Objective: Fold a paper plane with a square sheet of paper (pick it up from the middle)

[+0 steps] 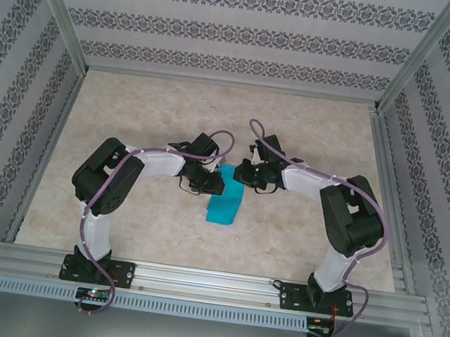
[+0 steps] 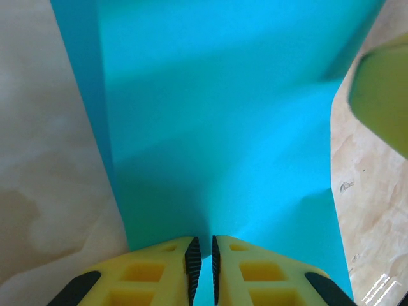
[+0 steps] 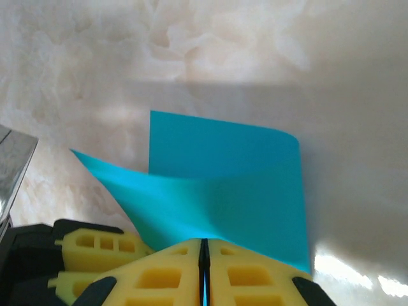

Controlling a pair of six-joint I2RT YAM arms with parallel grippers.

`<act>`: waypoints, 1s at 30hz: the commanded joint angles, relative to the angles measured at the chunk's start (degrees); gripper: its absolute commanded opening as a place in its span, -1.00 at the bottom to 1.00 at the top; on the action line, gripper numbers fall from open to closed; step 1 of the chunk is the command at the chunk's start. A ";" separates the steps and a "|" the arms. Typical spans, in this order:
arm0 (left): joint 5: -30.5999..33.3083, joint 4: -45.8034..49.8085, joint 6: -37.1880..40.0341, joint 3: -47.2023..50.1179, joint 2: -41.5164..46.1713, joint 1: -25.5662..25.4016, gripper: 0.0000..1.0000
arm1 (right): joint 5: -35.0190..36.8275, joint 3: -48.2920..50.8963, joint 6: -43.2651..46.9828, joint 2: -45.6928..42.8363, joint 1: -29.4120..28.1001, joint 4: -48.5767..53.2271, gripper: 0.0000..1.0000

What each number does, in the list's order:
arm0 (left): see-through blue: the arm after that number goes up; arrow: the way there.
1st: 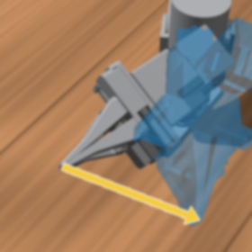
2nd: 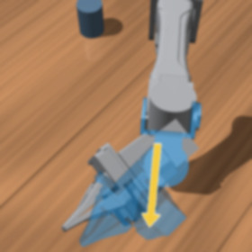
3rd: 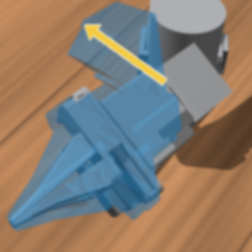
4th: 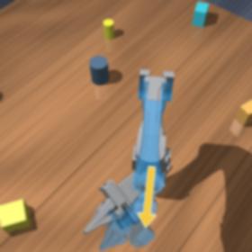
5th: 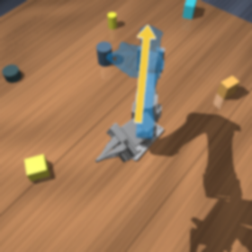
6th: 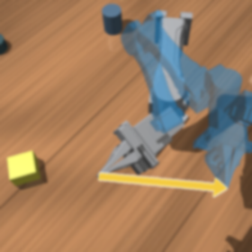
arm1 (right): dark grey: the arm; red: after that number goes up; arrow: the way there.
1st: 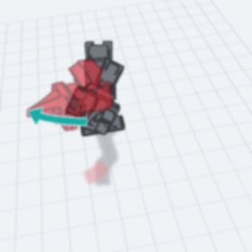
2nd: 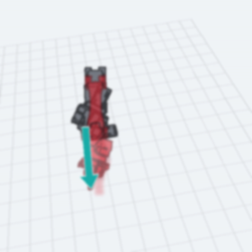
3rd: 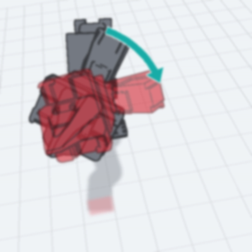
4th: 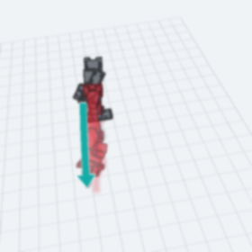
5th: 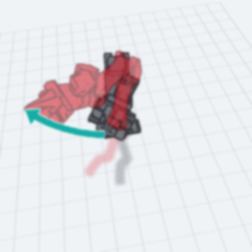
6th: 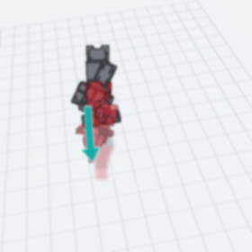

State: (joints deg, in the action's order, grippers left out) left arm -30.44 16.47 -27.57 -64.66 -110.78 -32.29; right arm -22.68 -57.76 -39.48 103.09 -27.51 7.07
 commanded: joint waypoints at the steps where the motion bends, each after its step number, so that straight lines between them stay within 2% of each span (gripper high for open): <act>1: 7.17 7.60 1.57 3.43 -4.54 -0.67 -0.58 | -1.35 -2.62 -0.56 2.99 0.34 -1.11 -0.79; 11: 6.40 7.61 1.72 4.17 -4.17 -0.68 -0.58 | -0.02 -2.47 2.57 8.36 4.15 -1.17 -0.79; 21: 6.34 7.80 1.82 4.71 -3.99 -0.67 -0.58 | 2.29 -0.16 2.42 7.93 7.78 -4.15 -0.80; 30: 5.84 8.22 2.03 4.02 -4.53 -0.67 -0.58 | -0.46 1.51 3.06 4.67 8.22 -8.39 -0.80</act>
State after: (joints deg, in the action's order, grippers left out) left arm -30.68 15.55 -27.18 -64.14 -110.63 -32.29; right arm -28.12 -57.65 -38.11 109.56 -21.10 0.27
